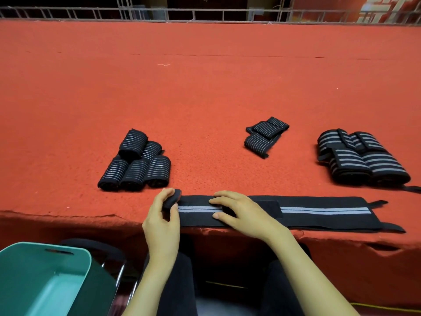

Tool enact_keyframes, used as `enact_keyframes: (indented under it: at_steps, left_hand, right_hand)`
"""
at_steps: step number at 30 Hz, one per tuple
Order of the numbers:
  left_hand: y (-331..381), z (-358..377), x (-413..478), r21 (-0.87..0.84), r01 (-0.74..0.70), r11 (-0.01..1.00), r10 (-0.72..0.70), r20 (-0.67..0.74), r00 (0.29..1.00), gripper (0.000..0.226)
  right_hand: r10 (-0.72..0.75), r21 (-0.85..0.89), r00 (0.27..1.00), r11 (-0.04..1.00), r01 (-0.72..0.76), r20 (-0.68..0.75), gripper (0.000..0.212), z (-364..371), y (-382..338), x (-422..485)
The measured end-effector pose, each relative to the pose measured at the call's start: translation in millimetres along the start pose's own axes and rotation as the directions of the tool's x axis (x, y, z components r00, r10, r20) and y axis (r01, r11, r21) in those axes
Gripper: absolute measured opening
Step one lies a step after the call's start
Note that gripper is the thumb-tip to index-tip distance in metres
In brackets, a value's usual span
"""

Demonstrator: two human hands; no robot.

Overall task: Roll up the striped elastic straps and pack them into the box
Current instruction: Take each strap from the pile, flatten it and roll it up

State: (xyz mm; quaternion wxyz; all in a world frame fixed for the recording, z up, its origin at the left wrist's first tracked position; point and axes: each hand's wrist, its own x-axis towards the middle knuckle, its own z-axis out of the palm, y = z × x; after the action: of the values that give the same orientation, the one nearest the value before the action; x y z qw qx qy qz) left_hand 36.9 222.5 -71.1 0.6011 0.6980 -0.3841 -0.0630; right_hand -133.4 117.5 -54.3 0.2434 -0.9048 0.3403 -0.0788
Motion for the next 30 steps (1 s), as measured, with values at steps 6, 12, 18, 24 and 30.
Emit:
enact_keyframes:
  at_steps: [6, 12, 18, 24, 30]
  left_hand:
    - [6.0, 0.6, 3.0, 0.139, -0.146, 0.979, 0.131, 0.114, 0.985, 0.023]
    - [3.1, 5.7, 4.0, -0.027, -0.075, 0.997, 0.076, 0.021, 0.997, 0.03]
    - [6.9, 14.6, 6.0, 0.011, 0.009, 1.0, -0.009, -0.011, 1.0, 0.019]
    - [6.1, 25.3, -4.0, 0.294, -0.27, 0.917, 0.196, 0.259, 0.946, 0.026]
    - [7.6, 26.0, -0.9, 0.375, -0.329, 0.867, 0.205, 0.334, 0.92, 0.027]
  right_hand:
    - [0.013, 0.023, 0.999, 1.0, -0.012, -0.038, 0.042, 4.9, 4.4, -0.8]
    - [0.028, 0.039, 0.998, 0.999, -0.026, -0.052, 0.041, 4.9, 3.7, -2.7]
    - [0.024, 0.04, 0.999, 0.999, -0.022, -0.048, 0.041, 4.0, 5.0, -1.9]
    - [0.043, 0.05, 0.997, 0.998, -0.039, -0.07, 0.041, 0.6, 11.8, -7.9]
    - [0.077, 0.061, 0.993, 0.996, -0.071, -0.095, 0.041, -2.3, 21.5, -16.6]
